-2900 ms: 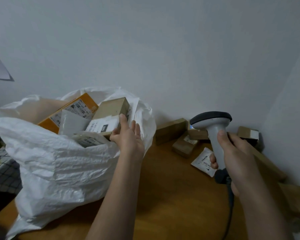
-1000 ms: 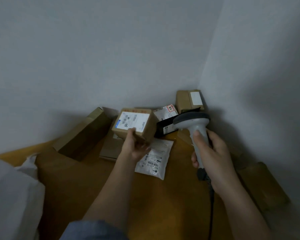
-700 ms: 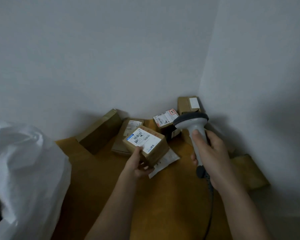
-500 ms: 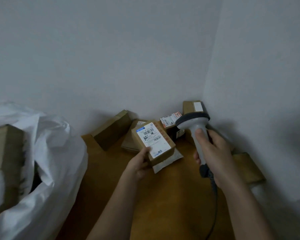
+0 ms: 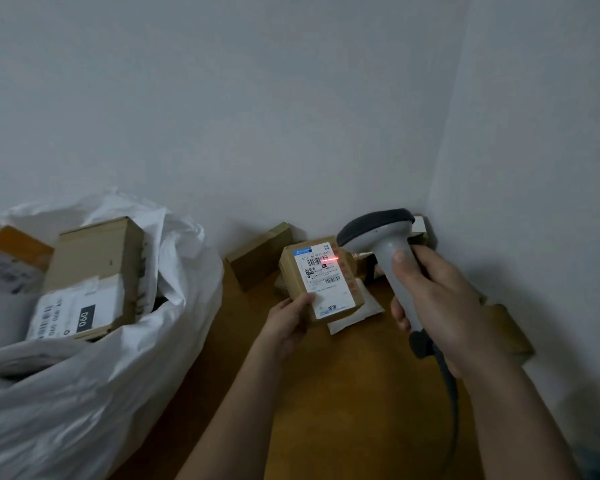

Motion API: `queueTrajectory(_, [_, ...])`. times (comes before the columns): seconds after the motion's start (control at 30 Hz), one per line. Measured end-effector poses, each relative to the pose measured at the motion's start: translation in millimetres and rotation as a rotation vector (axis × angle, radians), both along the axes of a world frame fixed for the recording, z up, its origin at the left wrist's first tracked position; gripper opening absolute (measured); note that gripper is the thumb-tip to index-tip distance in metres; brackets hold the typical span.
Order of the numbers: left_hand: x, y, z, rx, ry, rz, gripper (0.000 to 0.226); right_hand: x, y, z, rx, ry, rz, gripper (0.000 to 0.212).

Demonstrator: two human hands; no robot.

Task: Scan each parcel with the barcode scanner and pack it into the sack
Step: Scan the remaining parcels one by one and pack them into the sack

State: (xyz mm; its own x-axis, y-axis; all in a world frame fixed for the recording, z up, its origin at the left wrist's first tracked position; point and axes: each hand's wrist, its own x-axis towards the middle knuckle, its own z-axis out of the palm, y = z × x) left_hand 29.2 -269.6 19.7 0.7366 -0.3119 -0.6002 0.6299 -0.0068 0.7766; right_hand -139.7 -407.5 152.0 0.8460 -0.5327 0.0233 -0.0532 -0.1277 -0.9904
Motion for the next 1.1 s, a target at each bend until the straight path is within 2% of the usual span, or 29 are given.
queueTrajectory(0.4, [-21, 20, 23, -0.014, -0.083, 0.077, 0.051, -27, 13, 29, -0.123, -0.065, 0.081, 0.022])
queueTrajectory(0.57, [-28, 29, 39, -0.001, -0.159, 0.120, 0.051, -25, 19, 35, -0.101, -0.126, 0.101, 0.019])
queueTrajectory(0.67, [-28, 44, 62, 0.053, -0.307, 0.140, 0.061, -13, 24, 30, 0.003, -0.137, 0.064, 0.017])
queueTrajectory(0.73, [-27, 61, 84, 0.122, -0.483, 0.174, 0.053, -1, 27, 23, 0.129, -0.101, 0.058, 0.021])
queueTrajectory(0.77, [-27, 70, 97, 0.157, -0.576, 0.220, 0.049, 5, 30, 19, 0.212, -0.078, 0.067, 0.022])
queueTrajectory(0.87, [-27, 105, 135, 0.250, -0.816, 0.403, 0.070, 25, 45, 2, 0.414, -0.028, 0.116, 0.023])
queueTrajectory(0.93, [-26, 133, 156, 0.271, -0.952, 0.492, 0.070, 37, 62, -11, 0.489, -0.006, 0.148, 0.019])
queueTrajectory(1.0, [-22, 166, 172, 0.326, -1.023, 0.562, 0.063, 48, 84, -22, 0.579, 0.020, 0.167, 0.019])
queueTrajectory(1.1, [-9, 212, 187, 0.458, -1.018, 0.611, 0.054, 61, 114, -34, 0.753, -0.006, 0.192, 0.026])
